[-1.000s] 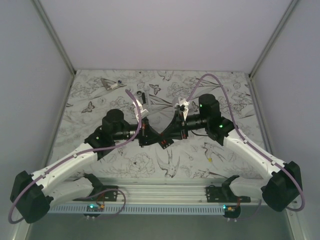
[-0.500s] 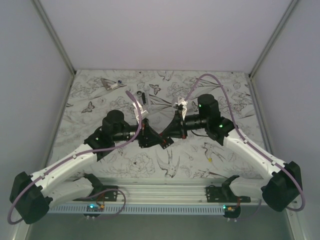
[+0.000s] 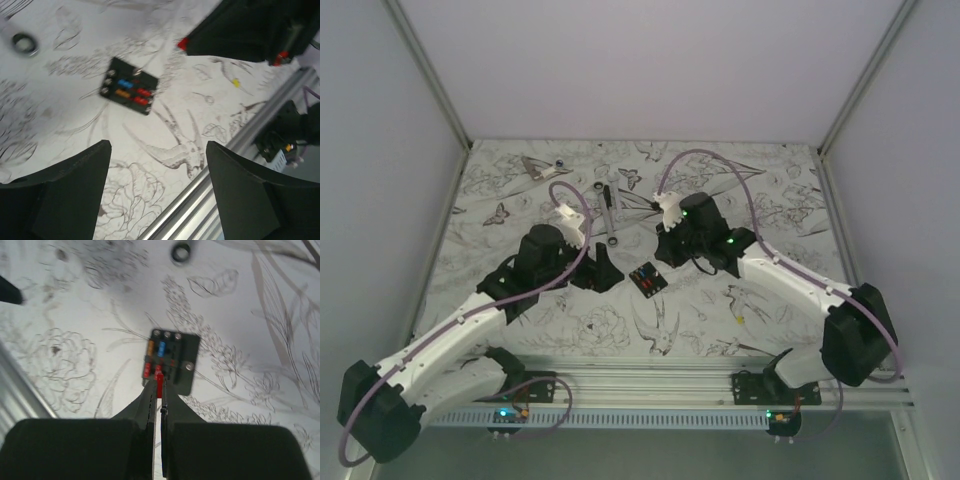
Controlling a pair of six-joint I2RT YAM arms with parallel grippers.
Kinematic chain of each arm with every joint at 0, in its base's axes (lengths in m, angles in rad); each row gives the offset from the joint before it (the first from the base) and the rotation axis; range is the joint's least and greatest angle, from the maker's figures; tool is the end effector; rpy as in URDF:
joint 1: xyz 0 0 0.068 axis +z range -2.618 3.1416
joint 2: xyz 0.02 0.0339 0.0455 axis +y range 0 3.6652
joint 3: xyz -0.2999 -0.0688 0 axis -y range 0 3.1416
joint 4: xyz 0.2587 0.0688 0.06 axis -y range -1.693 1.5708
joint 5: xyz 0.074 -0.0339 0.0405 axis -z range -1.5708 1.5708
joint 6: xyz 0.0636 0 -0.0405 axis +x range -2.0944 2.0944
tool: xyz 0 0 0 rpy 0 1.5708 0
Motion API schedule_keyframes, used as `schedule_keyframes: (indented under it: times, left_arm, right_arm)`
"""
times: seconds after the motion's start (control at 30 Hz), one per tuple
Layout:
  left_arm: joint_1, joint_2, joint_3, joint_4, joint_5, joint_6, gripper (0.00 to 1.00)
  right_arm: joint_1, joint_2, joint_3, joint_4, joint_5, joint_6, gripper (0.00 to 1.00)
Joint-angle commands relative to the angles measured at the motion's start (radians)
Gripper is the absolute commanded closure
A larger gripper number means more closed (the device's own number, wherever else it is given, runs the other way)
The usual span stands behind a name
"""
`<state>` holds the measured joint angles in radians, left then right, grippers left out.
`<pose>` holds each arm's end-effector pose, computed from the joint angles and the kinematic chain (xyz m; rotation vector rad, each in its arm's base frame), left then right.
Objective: Snap on the fuse box
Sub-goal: Pick up the fuse from the center of the board, then install the fuse at the fuse box base.
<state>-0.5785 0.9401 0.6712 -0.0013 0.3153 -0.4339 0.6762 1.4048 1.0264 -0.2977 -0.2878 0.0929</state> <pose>0.1886 -0.1467 0.3089 0.3727 1.9109 -0.9816 0.2526 0.2258 0.2850 -0.8191 2.1692 0.7270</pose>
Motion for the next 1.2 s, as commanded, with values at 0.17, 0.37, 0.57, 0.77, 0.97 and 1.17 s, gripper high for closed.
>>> schedule_keyframes:
  times: [0.17,0.37,0.57,0.77,0.97,1.17]
  left_arm:
    - [0.136,0.091,-0.02,-0.178,-0.123,-0.128,0.08]
    - [0.199,0.188,-0.001,-0.217,-0.114,-0.172,0.0]
    - [0.233,0.235,0.001,-0.239,-0.109,-0.186,0.0]
    - [0.241,0.253,0.003,-0.241,-0.103,-0.188,0.0]
    - [0.242,0.266,0.012,-0.241,-0.094,-0.186,0.0]
    - [0.242,0.275,0.018,-0.24,-0.091,-0.188,0.0]
  right_arm:
    - [0.089,0.124,0.064,-0.037,0.413,0.12,1.0]
    - [0.156,0.233,0.08,0.019,0.49,0.144,1.0]
    - [0.189,0.293,0.075,0.071,0.518,0.178,1.0]
    - [0.215,0.334,0.069,0.115,0.527,0.19,1.0]
    - [0.216,0.37,0.074,0.121,0.54,0.192,1.0]
    - [0.22,0.379,0.063,0.129,0.571,0.197,1.0]
